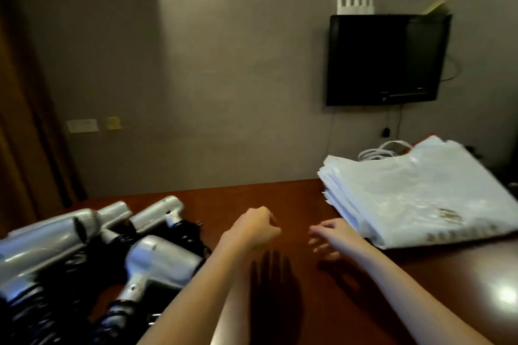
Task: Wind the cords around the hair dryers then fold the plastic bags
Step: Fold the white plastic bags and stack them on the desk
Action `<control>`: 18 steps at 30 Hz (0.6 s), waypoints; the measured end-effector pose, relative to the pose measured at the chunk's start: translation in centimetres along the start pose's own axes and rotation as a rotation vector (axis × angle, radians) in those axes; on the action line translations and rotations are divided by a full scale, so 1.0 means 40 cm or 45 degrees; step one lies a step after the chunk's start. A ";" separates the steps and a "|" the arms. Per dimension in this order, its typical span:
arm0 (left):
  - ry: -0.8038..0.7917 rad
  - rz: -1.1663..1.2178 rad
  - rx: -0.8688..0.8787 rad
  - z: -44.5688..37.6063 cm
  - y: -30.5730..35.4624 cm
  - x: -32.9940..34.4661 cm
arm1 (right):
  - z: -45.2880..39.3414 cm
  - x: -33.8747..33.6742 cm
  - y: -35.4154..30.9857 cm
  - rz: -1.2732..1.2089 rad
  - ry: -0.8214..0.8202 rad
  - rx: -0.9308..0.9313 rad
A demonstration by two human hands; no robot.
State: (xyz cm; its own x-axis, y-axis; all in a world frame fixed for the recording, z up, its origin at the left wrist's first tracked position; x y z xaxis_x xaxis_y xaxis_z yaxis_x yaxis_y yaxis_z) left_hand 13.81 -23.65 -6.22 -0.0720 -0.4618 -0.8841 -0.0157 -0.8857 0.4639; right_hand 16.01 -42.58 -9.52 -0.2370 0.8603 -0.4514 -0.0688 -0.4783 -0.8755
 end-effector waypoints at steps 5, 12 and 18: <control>-0.064 0.486 0.096 -0.039 0.246 0.170 | 0.080 -0.222 0.187 -0.312 0.229 0.354; -0.250 1.119 -0.072 -0.092 0.378 0.331 | 0.083 -0.308 0.275 -0.823 0.438 0.374; -0.240 1.386 -0.154 -0.119 0.401 0.355 | 0.036 -0.309 0.250 -0.806 0.476 0.403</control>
State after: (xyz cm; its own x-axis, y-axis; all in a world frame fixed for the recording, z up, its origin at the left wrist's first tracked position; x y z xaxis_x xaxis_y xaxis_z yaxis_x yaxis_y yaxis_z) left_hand 17.29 -44.64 -11.60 -0.1383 -0.9902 0.0198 0.2449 -0.0149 0.9694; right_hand 16.84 -58.23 -12.44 0.2758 0.9605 0.0374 -0.3666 0.1411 -0.9196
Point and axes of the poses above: each hand's wrist, its own z-axis away from the middle knuckle, its own x-axis out of the palm, y = z × x, the point moved 1 cm from there along -z, towards the middle knuckle, and after that the axes turned 3 degrees about z, right-handed, at the moved point
